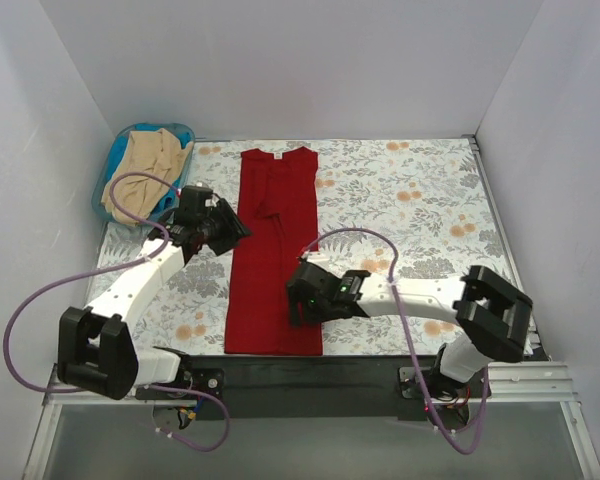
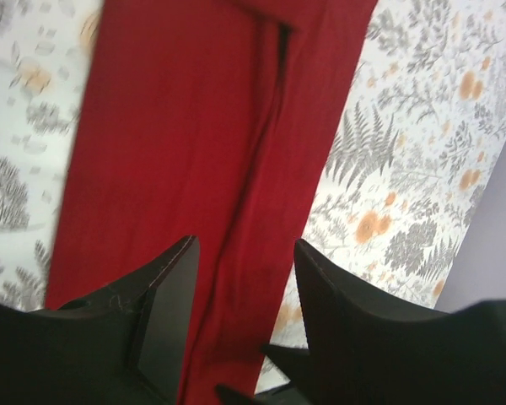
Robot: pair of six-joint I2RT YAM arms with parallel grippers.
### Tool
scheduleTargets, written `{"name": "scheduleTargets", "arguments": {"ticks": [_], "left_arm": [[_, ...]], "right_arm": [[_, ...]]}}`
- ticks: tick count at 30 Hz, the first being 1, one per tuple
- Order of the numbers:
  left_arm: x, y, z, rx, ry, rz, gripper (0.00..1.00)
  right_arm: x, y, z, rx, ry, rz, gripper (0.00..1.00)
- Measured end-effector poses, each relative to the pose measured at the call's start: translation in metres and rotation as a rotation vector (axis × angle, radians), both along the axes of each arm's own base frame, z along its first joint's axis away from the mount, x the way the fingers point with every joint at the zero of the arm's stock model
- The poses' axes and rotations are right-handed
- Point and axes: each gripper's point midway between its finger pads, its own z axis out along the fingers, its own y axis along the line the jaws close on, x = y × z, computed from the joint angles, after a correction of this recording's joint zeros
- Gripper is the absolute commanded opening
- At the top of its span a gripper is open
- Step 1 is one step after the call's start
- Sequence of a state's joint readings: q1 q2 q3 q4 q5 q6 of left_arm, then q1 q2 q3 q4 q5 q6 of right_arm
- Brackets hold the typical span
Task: Fold and stack the t-shirts
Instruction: Fold the tshirt
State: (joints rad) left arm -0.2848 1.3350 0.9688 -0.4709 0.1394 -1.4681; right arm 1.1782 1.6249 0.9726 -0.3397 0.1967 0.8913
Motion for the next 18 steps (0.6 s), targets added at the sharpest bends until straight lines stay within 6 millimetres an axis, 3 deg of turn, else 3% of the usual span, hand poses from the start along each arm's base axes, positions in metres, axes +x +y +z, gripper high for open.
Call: {"name": "scheduleTargets", "arguments": {"ticks": [6, 11, 13, 18], "left_arm": [[-0.046, 0.015, -0.016, 0.0, 0.056, 0.037, 0.36], [-0.084, 0.035, -0.047, 0.045, 0.14, 0.118, 0.33], [-0.1, 0.043, -0.062, 0.06, 0.18, 0.159, 0.31], [-0.134, 0.05, -0.103, 0.093, 0.303, 0.229, 0.31]], "right_arm": [[-0.004, -0.048, 0.013, 0.012, -0.051, -0.055, 0.73], [-0.014, -0.074, -0.008, -0.032, -0.007, -0.07, 0.67], [-0.02, -0.078, -0.016, -0.047, 0.023, -0.06, 0.66], [-0.02, -0.062, -0.016, -0.004, 0.04, -0.034, 0.66]]}}
